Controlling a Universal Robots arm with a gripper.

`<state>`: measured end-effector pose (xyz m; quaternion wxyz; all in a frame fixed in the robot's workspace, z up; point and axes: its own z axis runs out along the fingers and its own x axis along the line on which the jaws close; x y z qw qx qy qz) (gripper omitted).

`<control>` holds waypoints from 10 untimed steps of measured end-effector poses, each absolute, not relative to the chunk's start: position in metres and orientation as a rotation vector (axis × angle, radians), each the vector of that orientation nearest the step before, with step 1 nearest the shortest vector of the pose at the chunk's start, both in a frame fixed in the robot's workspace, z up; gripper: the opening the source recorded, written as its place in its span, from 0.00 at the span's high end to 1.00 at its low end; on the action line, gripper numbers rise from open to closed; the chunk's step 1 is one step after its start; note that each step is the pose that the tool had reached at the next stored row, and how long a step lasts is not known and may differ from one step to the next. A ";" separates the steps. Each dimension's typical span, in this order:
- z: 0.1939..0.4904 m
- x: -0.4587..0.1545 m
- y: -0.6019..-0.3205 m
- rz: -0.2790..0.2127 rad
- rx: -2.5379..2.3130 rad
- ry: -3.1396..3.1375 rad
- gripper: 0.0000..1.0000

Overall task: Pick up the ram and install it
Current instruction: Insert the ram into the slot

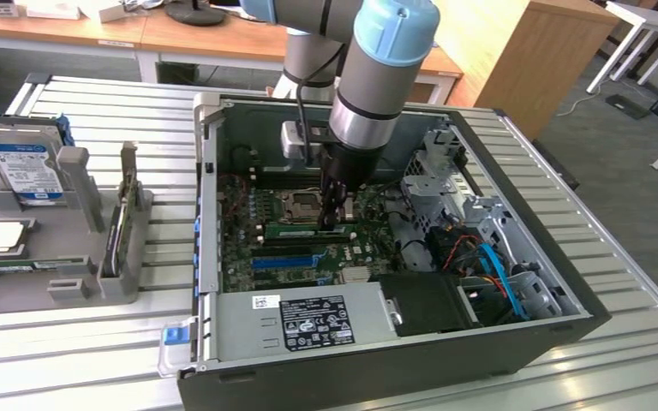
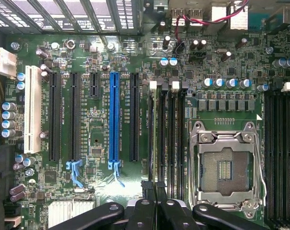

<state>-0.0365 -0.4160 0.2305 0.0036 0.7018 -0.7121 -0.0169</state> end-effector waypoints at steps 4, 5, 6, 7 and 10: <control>0.231 -0.036 -0.416 -0.053 2.204 -2.228 0.88; 0.230 -0.036 -0.416 -0.053 2.207 -2.225 0.88; 0.230 -0.036 -0.416 -0.053 2.208 -2.223 0.88; 0.231 -0.036 -0.416 -0.053 2.209 -2.222 0.88; 0.230 -0.036 -0.416 -0.053 2.213 -2.219 0.88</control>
